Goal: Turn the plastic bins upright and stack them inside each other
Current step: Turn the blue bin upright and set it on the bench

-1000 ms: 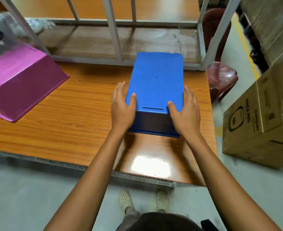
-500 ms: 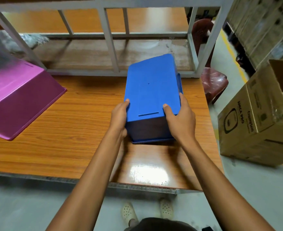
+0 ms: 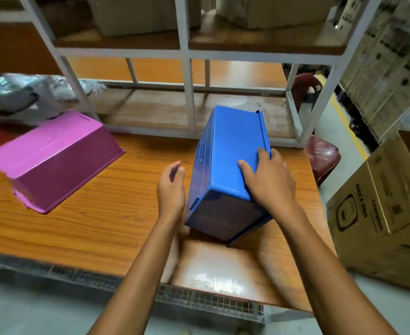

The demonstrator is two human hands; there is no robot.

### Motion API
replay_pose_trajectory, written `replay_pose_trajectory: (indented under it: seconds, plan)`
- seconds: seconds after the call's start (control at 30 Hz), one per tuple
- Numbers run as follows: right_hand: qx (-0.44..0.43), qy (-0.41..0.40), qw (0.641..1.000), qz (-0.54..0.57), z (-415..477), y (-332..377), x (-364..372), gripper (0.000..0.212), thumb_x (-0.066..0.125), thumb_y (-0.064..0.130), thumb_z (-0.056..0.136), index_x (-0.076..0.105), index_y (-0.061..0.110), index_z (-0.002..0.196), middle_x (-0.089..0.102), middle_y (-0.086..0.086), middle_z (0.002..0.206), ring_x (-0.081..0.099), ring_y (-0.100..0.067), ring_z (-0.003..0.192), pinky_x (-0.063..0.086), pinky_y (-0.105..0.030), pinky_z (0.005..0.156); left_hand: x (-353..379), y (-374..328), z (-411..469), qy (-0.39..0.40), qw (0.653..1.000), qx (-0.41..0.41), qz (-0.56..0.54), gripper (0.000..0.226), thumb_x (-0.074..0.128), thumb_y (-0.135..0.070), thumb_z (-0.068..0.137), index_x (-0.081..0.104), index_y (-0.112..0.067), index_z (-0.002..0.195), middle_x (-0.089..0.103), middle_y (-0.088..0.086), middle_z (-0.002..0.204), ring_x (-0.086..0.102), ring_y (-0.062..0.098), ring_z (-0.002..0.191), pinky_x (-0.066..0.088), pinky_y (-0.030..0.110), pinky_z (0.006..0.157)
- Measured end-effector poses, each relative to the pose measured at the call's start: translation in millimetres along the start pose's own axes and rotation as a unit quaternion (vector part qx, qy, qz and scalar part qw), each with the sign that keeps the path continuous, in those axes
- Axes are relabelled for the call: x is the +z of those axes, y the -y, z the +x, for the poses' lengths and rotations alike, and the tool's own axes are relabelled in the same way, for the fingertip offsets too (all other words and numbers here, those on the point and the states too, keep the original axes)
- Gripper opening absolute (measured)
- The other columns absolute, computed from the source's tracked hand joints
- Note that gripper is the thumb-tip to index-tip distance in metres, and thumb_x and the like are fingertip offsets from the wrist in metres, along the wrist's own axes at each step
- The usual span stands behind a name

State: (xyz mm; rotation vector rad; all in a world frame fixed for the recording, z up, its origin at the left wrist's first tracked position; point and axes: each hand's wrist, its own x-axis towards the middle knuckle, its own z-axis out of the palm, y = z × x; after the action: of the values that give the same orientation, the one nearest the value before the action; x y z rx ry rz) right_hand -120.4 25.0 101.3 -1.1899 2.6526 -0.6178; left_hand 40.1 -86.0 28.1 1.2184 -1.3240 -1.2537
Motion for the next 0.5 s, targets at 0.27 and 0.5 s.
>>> replay_pose_trajectory:
  seconds: [0.27, 0.5]
  plan:
    - [-0.013, 0.038, 0.995, 0.093, 6, 6, -9, 0.040, 0.051, 0.010, 0.092, 0.048, 0.009, 0.132, 0.062, -0.017, 0.128, 0.057, -0.041, 0.115, 0.049, -0.048, 0.091, 8, -54, -16, 0.169, 0.970, -0.107, -0.137, 0.031, 0.053, -0.016, 0.100, 0.054, -0.014, 0.131, 0.066, 0.003, 0.114, 0.066, 0.006, 0.085, 0.053, 0.014, 0.064]
    - [-0.069, -0.024, 0.989, 0.126, -5, 24, 6, 0.057, 0.050, 0.009, 0.089, 0.042, 0.013, 0.145, 0.066, -0.013, 0.126, 0.061, -0.038, 0.113, 0.052, -0.046, 0.090, 7, -24, -29, 0.179, 0.981, -0.073, -0.024, 0.046, 0.056, -0.012, 0.099, 0.046, -0.009, 0.143, 0.049, 0.004, 0.145, 0.051, 0.012, 0.124, 0.045, 0.012, 0.091]
